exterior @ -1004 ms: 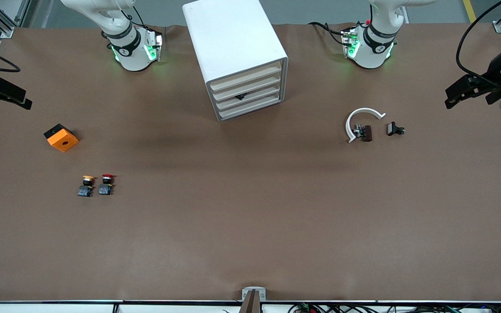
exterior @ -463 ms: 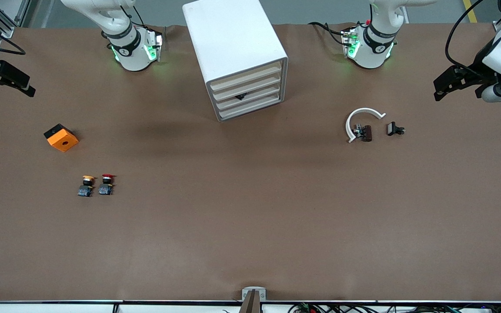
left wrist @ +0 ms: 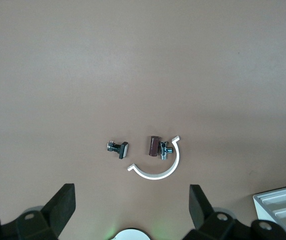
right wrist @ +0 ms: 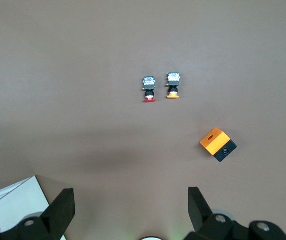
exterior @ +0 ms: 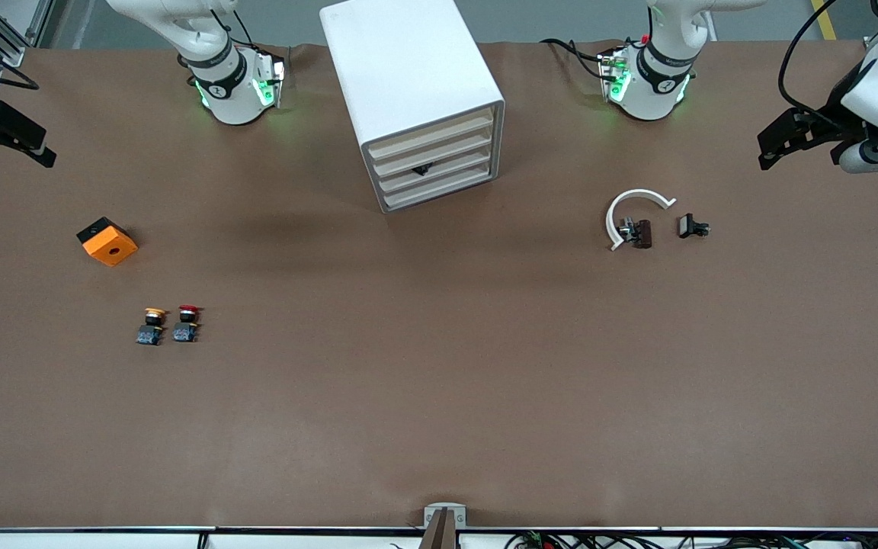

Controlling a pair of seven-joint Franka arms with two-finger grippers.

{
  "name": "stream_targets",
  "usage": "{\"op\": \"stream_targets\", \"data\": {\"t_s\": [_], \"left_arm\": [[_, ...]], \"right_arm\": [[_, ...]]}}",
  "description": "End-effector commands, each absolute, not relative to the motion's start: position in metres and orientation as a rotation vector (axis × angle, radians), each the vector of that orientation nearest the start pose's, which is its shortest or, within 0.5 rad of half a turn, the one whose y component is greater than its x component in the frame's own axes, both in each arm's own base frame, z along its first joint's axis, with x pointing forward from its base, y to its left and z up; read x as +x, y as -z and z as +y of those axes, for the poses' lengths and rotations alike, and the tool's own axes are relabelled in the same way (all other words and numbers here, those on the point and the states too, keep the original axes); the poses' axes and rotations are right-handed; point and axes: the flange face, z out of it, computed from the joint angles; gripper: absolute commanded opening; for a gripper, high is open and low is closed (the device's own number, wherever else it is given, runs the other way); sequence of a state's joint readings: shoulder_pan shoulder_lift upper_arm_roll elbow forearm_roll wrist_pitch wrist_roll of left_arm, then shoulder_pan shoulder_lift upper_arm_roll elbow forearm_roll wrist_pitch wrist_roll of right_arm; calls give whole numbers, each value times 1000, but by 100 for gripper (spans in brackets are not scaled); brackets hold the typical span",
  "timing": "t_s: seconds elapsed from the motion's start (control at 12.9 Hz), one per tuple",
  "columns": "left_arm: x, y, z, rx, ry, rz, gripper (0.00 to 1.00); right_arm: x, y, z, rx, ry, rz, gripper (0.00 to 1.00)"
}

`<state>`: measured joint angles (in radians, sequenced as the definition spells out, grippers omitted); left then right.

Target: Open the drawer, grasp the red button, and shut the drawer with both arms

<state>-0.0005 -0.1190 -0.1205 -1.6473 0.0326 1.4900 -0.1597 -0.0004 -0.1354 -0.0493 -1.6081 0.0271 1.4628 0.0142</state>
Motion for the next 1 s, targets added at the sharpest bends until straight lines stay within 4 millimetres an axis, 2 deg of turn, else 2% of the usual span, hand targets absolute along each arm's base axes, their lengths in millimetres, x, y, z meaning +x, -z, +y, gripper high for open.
{"op": "stream_targets", "data": {"t_s": [0.0, 0.15, 0.39, 0.62, 0.93], "left_arm": [[503, -647, -60, -3104, -47, -58, 100], [514, -648, -61, -3116, -39, -48, 100], [516, -653, -62, -3119, -30, -43, 100], [517, -658, -59, -3121, -11, -54, 100], [516, -656, -56, -3124, -39, -64, 100]], "right_arm": [[492, -675, -27, -3106, -18, 77, 100], [492, -675, -28, -3106, -22, 80, 100], [491, -675, -39, -3101, -26, 112, 100], [491, -675, -36, -3102, -26, 100, 100], [490, -675, -32, -3107, -32, 85, 100]]}}
